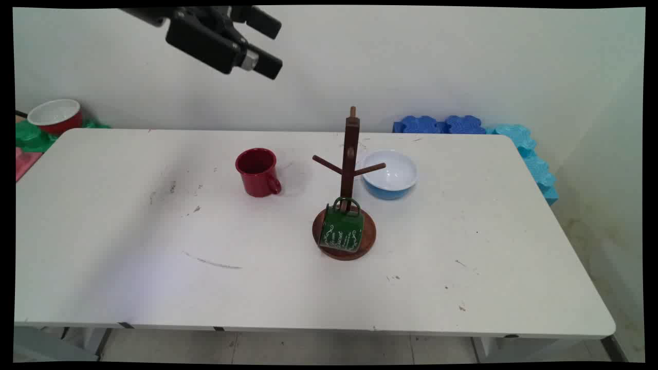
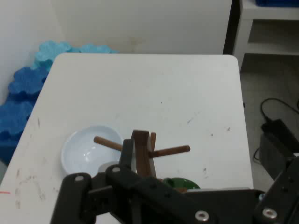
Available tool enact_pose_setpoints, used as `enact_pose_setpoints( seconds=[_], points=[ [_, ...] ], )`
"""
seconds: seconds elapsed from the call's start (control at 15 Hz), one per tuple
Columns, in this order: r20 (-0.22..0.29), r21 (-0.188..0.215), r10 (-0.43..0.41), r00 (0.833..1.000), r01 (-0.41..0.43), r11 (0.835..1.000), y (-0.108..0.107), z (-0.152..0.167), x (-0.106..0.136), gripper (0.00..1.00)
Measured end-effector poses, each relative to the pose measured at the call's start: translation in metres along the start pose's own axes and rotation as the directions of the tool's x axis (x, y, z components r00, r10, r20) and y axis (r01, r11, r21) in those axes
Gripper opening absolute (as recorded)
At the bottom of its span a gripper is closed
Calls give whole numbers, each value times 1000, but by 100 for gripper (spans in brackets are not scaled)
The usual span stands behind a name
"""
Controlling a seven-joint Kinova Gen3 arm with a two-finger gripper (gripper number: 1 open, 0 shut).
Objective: Pick up the green mug from the rack
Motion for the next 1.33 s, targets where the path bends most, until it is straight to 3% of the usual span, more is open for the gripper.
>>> enact_pose_setpoints(
  seconds=[0.47,1.33],
  points=[
    [41,9,-24,999,24,1000,-3,12,-23,100],
    [162,-2,-74,984,76,997,-7,41,-102,100]
  ],
)
